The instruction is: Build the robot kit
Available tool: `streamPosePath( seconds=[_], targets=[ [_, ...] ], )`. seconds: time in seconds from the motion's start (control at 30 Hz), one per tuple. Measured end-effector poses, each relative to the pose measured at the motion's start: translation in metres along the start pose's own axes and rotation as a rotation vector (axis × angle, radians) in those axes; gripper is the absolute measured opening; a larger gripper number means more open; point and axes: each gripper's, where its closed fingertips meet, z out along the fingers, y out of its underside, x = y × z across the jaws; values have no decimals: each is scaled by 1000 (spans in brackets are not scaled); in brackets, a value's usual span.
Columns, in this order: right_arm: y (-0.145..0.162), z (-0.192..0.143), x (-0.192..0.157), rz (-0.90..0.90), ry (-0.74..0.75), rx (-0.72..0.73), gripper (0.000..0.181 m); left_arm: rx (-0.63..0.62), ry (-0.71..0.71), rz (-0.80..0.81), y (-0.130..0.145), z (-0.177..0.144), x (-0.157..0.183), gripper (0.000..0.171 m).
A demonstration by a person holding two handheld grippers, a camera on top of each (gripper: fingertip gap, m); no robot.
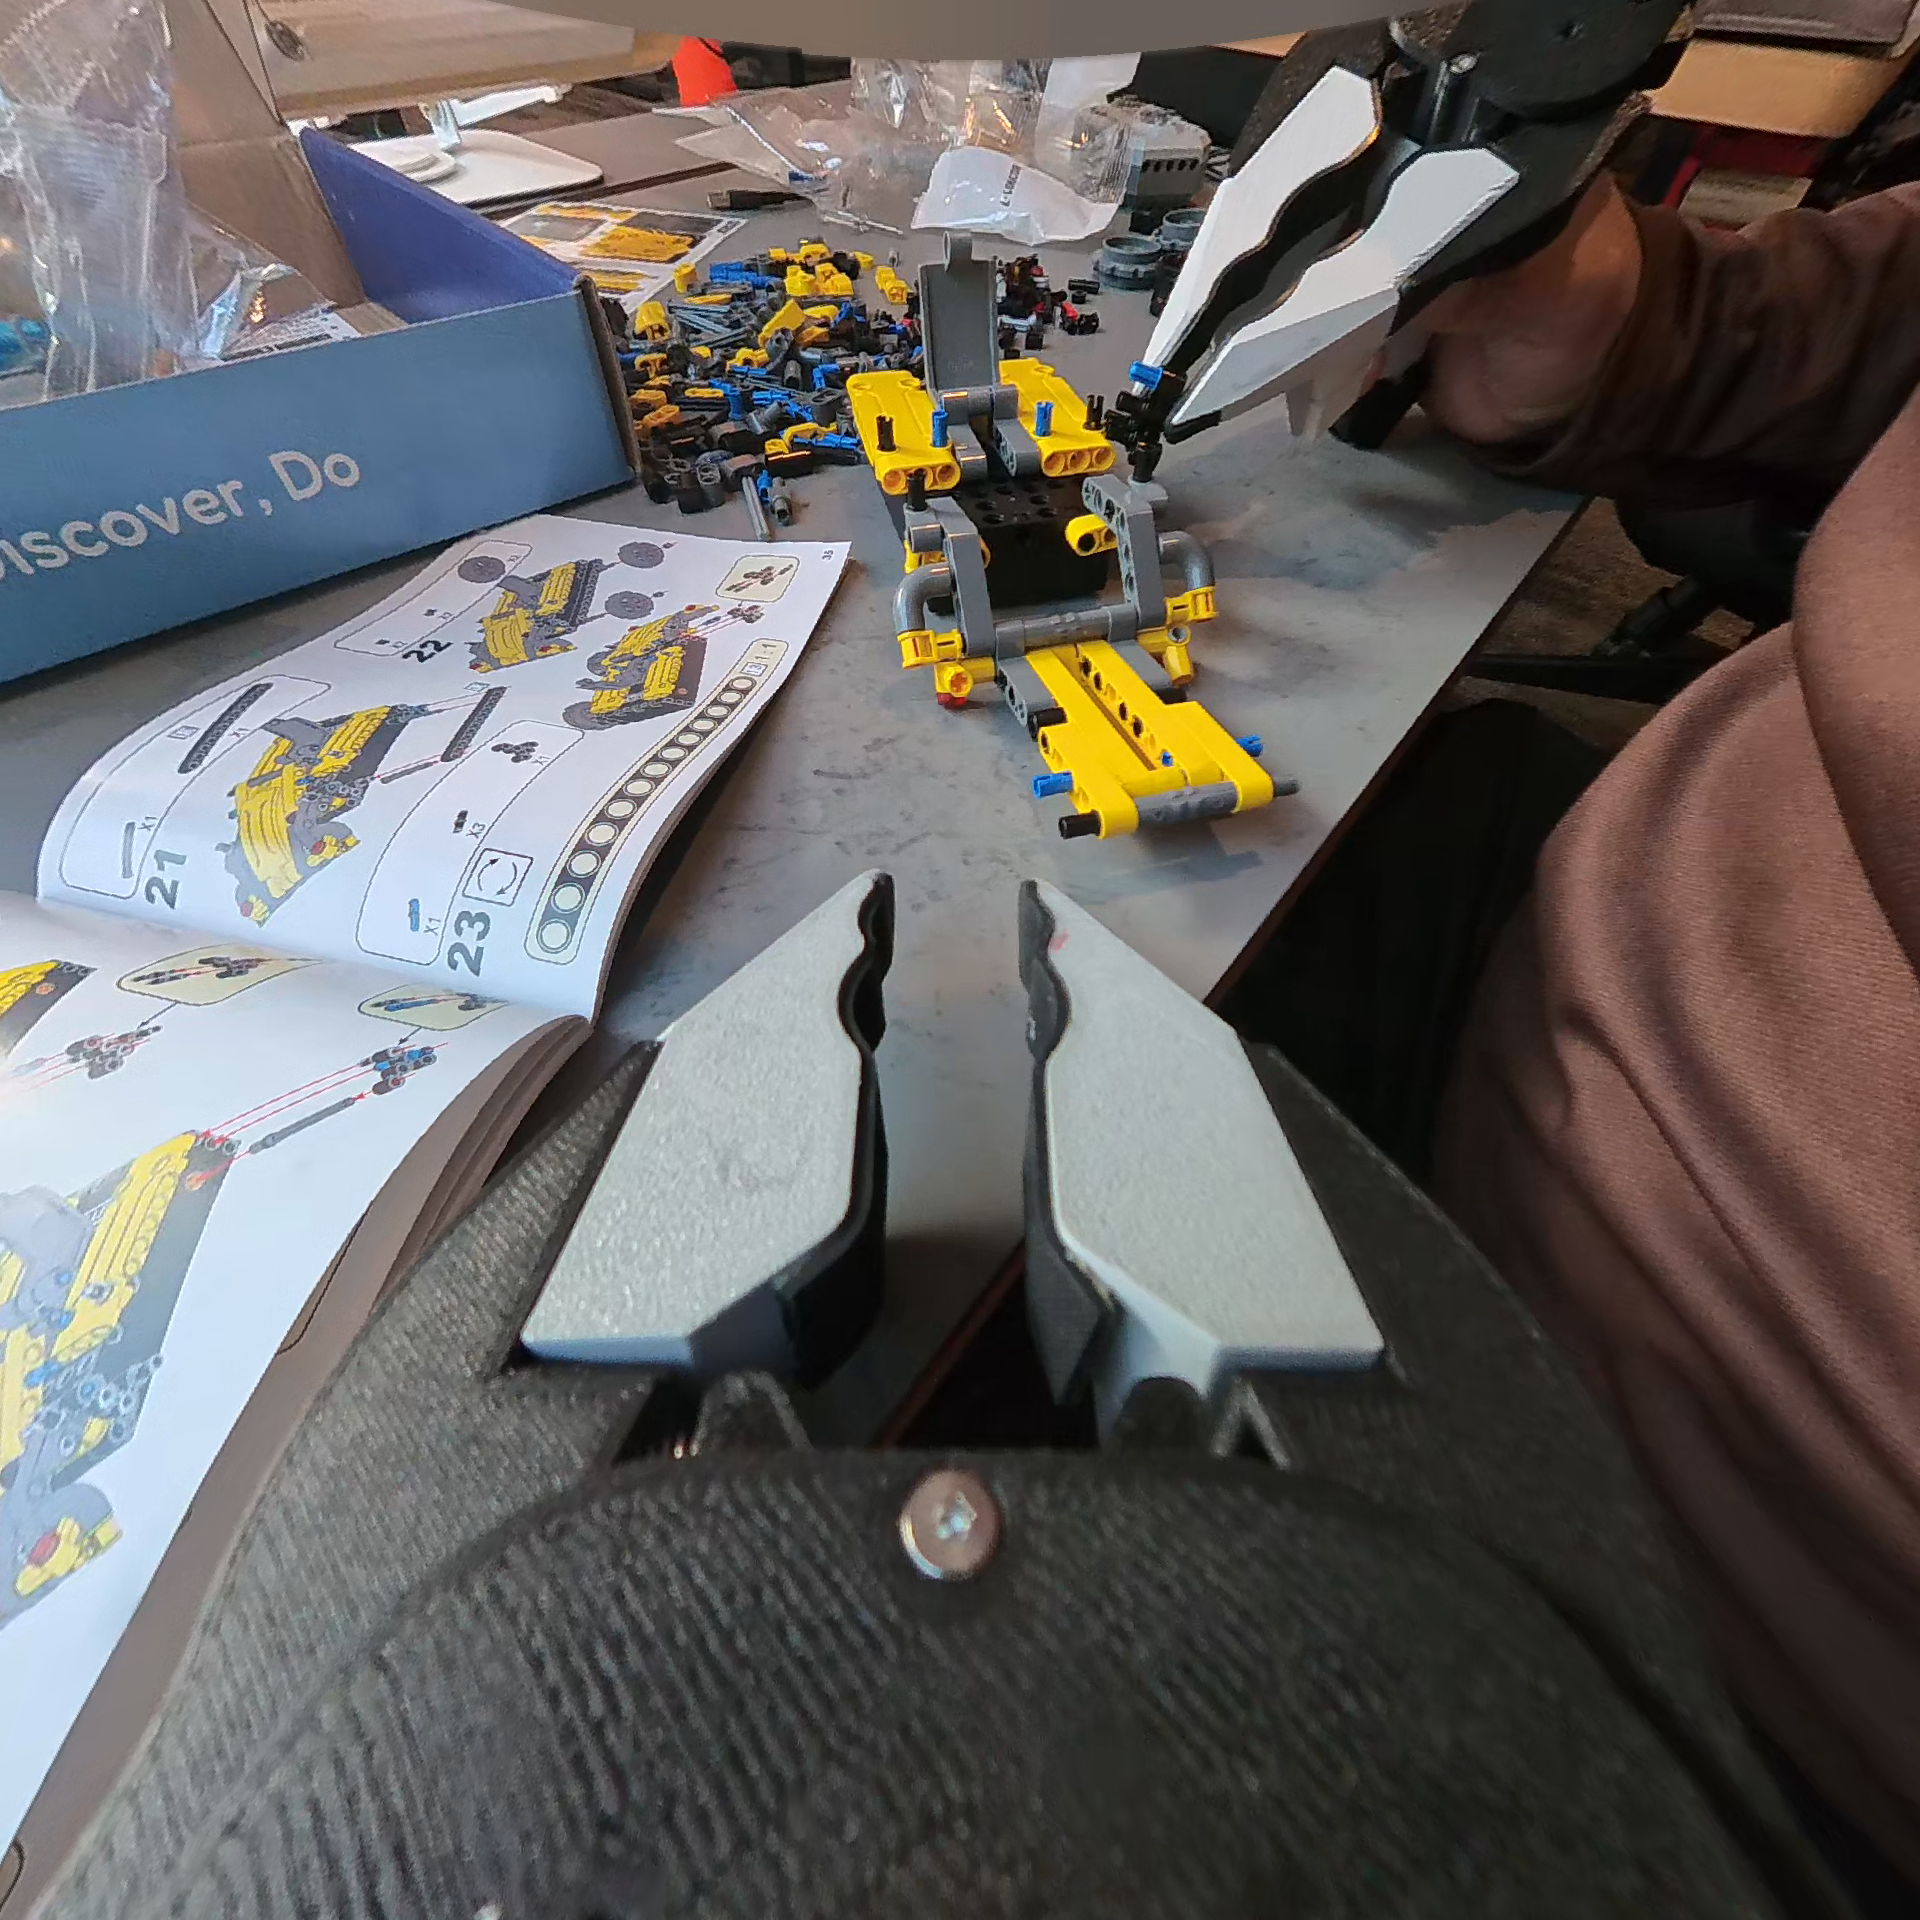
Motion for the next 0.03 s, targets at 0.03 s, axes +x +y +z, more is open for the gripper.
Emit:
streamPosePath(
  seconds=[0.03],
  targets=[
    [0, 0, 0, 0, -1, 0, 3, 1, 0, 1, 0, 0, 0, 22]
  ],
)
